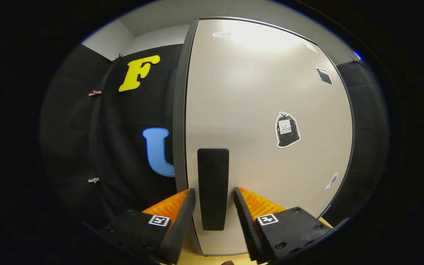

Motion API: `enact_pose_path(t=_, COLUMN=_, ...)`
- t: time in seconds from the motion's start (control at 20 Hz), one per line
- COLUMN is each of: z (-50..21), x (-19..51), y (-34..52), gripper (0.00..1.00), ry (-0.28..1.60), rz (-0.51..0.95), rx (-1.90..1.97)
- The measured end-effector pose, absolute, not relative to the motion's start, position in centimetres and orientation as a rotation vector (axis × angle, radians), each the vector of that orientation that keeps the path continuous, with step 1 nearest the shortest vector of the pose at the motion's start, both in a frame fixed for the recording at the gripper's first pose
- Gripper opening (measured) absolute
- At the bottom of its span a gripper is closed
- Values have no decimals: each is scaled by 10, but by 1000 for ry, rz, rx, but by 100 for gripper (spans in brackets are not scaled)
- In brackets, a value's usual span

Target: Open the shoe cabinet door, grab the shoes and put them into the shoe cabinet, then close the shoe cabinet door.

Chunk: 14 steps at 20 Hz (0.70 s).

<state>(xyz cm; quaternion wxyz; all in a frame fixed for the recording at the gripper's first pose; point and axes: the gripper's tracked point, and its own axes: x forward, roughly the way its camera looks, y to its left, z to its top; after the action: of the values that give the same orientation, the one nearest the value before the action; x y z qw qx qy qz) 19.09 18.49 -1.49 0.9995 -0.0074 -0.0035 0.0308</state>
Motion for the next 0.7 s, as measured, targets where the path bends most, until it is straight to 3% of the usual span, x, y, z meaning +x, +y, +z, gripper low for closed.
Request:
enact_pose_path(t=0.2, z=-15, x=193, y=189, gripper=40, ry=-5, rz=50, rx=12)
enact_pose_path(t=0.35, z=-13, x=191, y=188, gripper=24, ry=-8, rz=57, rx=3)
enact_pose_path(t=0.7, z=-13, x=174, y=188, gripper=17, ry=25, rz=109, rx=8)
